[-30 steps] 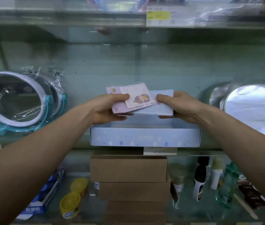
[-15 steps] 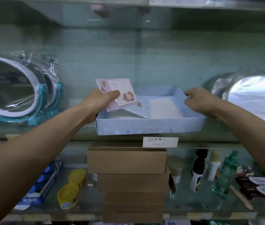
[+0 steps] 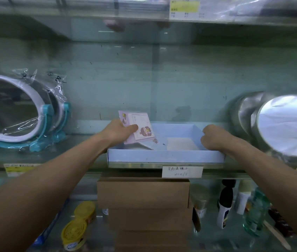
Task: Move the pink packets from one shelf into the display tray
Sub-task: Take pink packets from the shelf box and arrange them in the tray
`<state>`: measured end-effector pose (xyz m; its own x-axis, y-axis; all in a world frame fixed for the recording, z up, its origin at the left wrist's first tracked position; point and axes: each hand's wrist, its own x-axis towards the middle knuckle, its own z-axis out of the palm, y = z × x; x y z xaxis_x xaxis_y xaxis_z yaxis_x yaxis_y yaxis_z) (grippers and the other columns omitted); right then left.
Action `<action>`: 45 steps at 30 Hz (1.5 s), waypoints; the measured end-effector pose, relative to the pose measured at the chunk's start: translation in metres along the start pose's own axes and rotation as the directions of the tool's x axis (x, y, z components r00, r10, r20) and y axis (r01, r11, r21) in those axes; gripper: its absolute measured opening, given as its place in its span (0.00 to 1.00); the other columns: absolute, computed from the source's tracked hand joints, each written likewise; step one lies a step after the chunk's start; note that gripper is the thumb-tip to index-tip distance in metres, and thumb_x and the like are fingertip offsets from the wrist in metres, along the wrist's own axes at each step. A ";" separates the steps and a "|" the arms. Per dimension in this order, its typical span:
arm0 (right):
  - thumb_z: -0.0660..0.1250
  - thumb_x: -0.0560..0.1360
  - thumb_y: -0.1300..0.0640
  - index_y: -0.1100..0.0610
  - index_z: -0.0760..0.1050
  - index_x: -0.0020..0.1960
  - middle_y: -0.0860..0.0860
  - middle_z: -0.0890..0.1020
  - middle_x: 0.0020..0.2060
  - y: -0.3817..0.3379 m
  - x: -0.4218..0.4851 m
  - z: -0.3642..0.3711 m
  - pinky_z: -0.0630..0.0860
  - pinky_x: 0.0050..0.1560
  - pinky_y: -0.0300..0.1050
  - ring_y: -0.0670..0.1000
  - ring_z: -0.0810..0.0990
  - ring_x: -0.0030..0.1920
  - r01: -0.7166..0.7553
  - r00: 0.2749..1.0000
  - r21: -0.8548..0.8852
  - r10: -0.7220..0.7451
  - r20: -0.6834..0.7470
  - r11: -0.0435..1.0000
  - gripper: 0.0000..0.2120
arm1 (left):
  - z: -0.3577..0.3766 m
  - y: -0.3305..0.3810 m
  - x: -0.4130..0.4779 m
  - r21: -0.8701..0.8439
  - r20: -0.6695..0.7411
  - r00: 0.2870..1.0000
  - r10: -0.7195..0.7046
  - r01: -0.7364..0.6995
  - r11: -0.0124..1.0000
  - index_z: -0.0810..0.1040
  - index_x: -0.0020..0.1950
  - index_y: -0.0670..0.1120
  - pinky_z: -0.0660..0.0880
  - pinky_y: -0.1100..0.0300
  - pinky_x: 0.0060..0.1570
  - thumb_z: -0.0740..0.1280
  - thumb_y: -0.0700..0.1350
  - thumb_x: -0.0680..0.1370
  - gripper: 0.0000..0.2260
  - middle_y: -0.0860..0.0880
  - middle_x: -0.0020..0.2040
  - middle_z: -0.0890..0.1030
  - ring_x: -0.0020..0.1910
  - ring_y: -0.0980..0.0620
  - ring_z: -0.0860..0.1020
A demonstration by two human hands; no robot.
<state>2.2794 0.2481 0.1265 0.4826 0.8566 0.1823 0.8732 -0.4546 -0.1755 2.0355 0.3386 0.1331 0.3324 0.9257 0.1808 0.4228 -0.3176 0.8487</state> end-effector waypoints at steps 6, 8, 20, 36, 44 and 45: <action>0.60 0.77 0.56 0.60 0.72 0.64 0.57 0.72 0.67 -0.003 0.005 -0.004 0.69 0.63 0.45 0.57 0.71 0.66 0.142 0.987 -0.152 -0.128 0.099 0.978 0.17 | -0.009 0.011 0.000 -0.144 -0.091 0.995 0.050 -0.063 0.988 0.79 0.59 0.41 0.74 0.59 0.49 0.67 0.43 0.78 0.12 0.48 0.54 0.81 0.48 0.49 0.79; 0.60 0.78 0.53 0.58 0.72 0.66 0.55 0.70 0.69 -0.008 0.003 -0.014 0.67 0.67 0.46 0.56 0.69 0.68 0.170 0.983 -0.050 -0.173 -0.060 0.984 0.19 | -0.013 0.016 0.001 -0.313 -0.060 0.998 0.028 -0.045 0.949 0.78 0.60 0.41 0.79 0.55 0.48 0.67 0.41 0.77 0.12 0.46 0.52 0.82 0.46 0.48 0.80; 0.72 0.71 0.67 0.59 0.60 0.74 0.56 0.75 0.55 -0.055 -0.007 -0.025 0.79 0.30 0.41 0.49 0.79 0.39 -0.105 0.989 0.904 -0.052 0.139 0.415 0.36 | -0.024 0.023 0.000 -0.677 0.130 0.973 -0.188 0.226 0.700 0.72 0.59 0.44 0.75 0.45 0.48 0.63 0.41 0.80 0.09 0.42 0.44 0.80 0.41 0.45 0.78; 0.68 0.73 0.56 0.50 0.77 0.47 0.45 0.83 0.48 -0.080 -0.053 -0.013 0.76 0.49 0.46 0.50 0.80 0.48 0.610 0.769 0.311 -0.448 -0.456 0.729 0.03 | 0.001 0.030 -0.004 -0.635 0.386 0.921 -0.063 0.314 0.705 0.75 0.59 0.41 0.79 0.47 0.45 0.58 0.53 0.81 0.17 0.39 0.50 0.82 0.46 0.42 0.81; 0.60 0.76 0.66 0.49 0.57 0.76 0.47 0.58 0.76 -0.057 -0.029 -0.038 0.53 0.72 0.40 0.47 0.55 0.75 0.594 0.769 0.013 -0.563 -0.302 0.805 0.31 | -0.006 0.019 0.005 -0.565 0.347 0.933 -0.091 0.286 0.774 0.78 0.50 0.42 0.81 0.52 0.39 0.66 0.36 0.77 0.04 0.44 0.40 0.85 0.36 0.49 0.84; 0.61 0.75 0.64 0.48 0.50 0.77 0.47 0.51 0.77 -0.057 -0.026 -0.037 0.50 0.74 0.43 0.48 0.50 0.77 0.604 0.746 -0.145 -0.620 -0.243 0.784 0.36 | -0.006 0.021 0.005 -0.546 0.362 0.928 -0.090 0.289 0.786 0.78 0.49 0.43 0.81 0.53 0.39 0.66 0.37 0.77 0.03 0.45 0.39 0.85 0.35 0.49 0.84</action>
<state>2.2193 0.2429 0.1677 -0.1647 0.8616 0.4801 0.9857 0.1257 0.1125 2.0408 0.3378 0.1545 0.5752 0.8132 -0.0883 -0.0318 0.1302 0.9910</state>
